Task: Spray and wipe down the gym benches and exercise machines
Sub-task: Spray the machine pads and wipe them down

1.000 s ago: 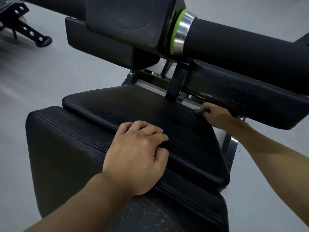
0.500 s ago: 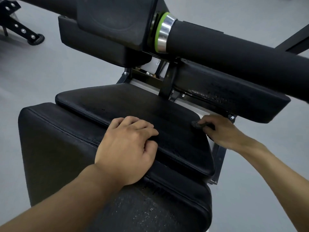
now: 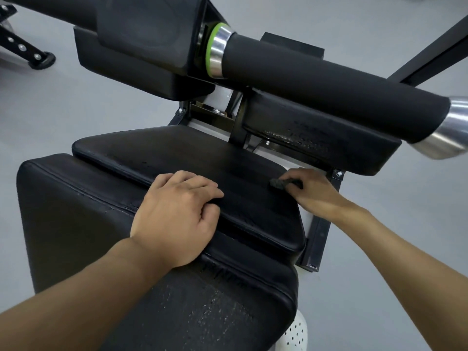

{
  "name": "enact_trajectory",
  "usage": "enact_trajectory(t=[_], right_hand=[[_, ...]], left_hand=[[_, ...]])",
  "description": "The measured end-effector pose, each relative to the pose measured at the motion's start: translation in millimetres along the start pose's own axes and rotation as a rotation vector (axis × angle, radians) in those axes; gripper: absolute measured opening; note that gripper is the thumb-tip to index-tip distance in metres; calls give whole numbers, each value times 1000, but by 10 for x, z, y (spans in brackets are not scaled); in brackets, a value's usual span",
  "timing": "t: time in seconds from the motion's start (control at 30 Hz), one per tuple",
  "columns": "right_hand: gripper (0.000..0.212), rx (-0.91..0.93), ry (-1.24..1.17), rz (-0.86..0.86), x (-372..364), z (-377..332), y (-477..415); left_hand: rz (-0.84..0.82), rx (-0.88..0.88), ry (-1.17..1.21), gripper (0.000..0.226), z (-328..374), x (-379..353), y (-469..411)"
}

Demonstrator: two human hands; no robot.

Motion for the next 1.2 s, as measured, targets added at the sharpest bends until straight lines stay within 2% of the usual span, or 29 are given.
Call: enact_trajectory(t=[0.1,0.23,0.43,0.57,0.7,0.8,0.93,1.1,1.2], right_hand=[[24,-1,49,24,-2,-118,175],[24,174,11,-30,105,-246,863],[24,146,108,59,94,-327,893],[27,222,10,-64,108,-399,1281],[22,186,-2,-42,66,-353,809],[22,76,102,-10,-63,-245,106],[22,-26,115,44,-189,-129,-661],[38,-244,180,55,-323,-7,-1218],[32,-148,114,60,-253,-168,-951]], left_hand=[[-6,0,1,55,-1,6,1],[4,3,-6,54,-6,1,-1],[3,7,-6,55,-3,-1,6],[16,6,-5,53,3,5,3],[15,5,-4,52,-1,9,10],[6,2,6,53,-9,14,14],[13,-4,10,49,-10,18,19],[33,-21,17,47,-10,20,29],[28,-20,41,47,-22,24,15]])
Point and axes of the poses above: each hand's wrist, its own y-axis away from the middle knuckle, its own x-axis out of the back of the hand, z = x × y, the point moved 1 cm from there along -y, towards the middle knuckle, and after that the axes turned 6 degrees about -x, right-handed, at the moved point
